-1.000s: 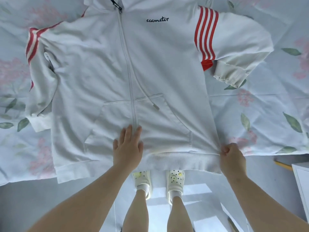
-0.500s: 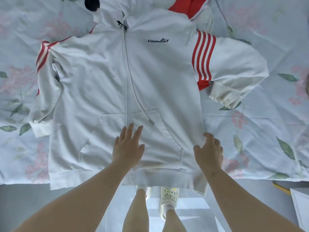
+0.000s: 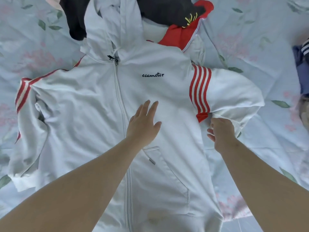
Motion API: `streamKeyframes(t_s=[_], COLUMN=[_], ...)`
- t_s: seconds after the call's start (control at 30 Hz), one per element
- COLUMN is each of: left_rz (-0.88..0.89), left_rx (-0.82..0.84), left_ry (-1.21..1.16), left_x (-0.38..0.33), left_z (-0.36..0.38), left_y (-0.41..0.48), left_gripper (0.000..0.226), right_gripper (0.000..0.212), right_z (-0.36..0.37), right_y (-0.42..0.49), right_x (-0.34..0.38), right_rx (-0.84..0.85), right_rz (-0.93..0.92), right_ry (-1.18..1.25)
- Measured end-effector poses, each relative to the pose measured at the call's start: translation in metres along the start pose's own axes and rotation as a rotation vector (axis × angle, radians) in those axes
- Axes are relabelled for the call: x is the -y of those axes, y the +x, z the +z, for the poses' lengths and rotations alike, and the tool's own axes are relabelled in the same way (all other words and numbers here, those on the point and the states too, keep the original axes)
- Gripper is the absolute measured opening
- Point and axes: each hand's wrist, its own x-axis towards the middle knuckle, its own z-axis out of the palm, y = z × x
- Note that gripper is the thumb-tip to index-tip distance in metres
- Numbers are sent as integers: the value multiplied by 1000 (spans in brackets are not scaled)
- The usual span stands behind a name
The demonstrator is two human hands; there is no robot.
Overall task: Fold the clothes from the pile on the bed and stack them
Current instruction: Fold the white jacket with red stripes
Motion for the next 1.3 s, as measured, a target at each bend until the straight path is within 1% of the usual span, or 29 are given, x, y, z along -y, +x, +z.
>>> streamKeyframes(t_s=[0.1,0.17,0.27,0.33,0.37,0.4,0.47,0.5,0.57,0.6,0.63,0.67,0.7,0.73,0.77,0.8,0.83,0.9,0.93,0.97,1.0,1.03,1.07,1.13,1.17,1.2,1.23,1.3], left_rz=[61,68,-4,-60,-81,-98,-115,-123,-165,-214,-291,-390,-497,-592,-656,-698,-726,-723,-698,-679,-675,-696,-723,-775,-828,-895,-960,-1051], left_rx=[18,60,167,219,234,243,247,238,162,97,25,-50,-108,-150,-186,-237,-303,-426,-469,-504,-540,-587,-629,-656,-639,-610,-585,-562], left_ry=[-10,-4,-17,-29,-30,-30,-47,-86,-246,-361,-512,-721,-970,-1217,-1437,-1613,-1743,-1937,-2005,-2058,-2115,-2171,-2237,-2336,-2320,-2266,-2201,-2115], left_x=[-12,-21,-31,-34,-35,-35,-36,-37,-35,-33,-32,-32,-32,-31,-28,-25,-19,-7,-3,2,4,9,12,18,20,22,23,24], left_z=[-1,5,15,19,20,21,21,21,16,12,5,-2,-12,-21,-30,-39,-45,-54,-57,-58,-58,-55,-51,-46,-44,-43,-41,-41], left_y=[25,41,61,71,74,77,79,79,77,77,76,75,72,69,64,59,53,42,37,33,29,26,23,22,24,26,30,37], left_gripper=[67,67,62,60,59,59,57,55,49,46,43,40,38,37,40,46,52,57,55,51,49,51,57,74,78,74,63,33], right_gripper=[33,34,29,15,12,15,32,37,35,31,30,37,48,56,60,61,63,64,62,58,53,49,47,42,40,37,35,33], right_z=[-4,-10,-20,-26,-29,-31,-37,-38,-36,-32,-26,-16,-4,10,20,30,37,45,47,49,49,49,48,48,48,49,50,53], right_y=[19,33,57,70,76,82,92,95,95,89,80,65,44,22,8,-5,-12,-15,-14,-12,-12,-11,-11,-11,-10,-8,-7,-7], right_x=[12,19,33,47,53,60,70,77,97,108,118,127,132,133,125,114,101,72,62,54,48,44,42,38,38,38,38,41], right_rx=[-40,-92,-151,-148,-146,-149,-153,-151,-134,-132,-85,-26,61,174,289,383,441,540,573,614,663,710,728,692,654,615,578,514], right_rz=[44,69,107,139,158,179,185,164,52,-4,-78,-200,-361,-523,-664,-759,-849,-1043,-1089,-1064,-999,-919,-868,-863,-875,-887,-893,-888], right_ry=[115,187,270,363,432,519,646,640,526,532,583,585,498,343,142,-78,-270,-642,-853,-1053,-1206,-1280,-1277,-1204,-1138,-1063,-991,-912])
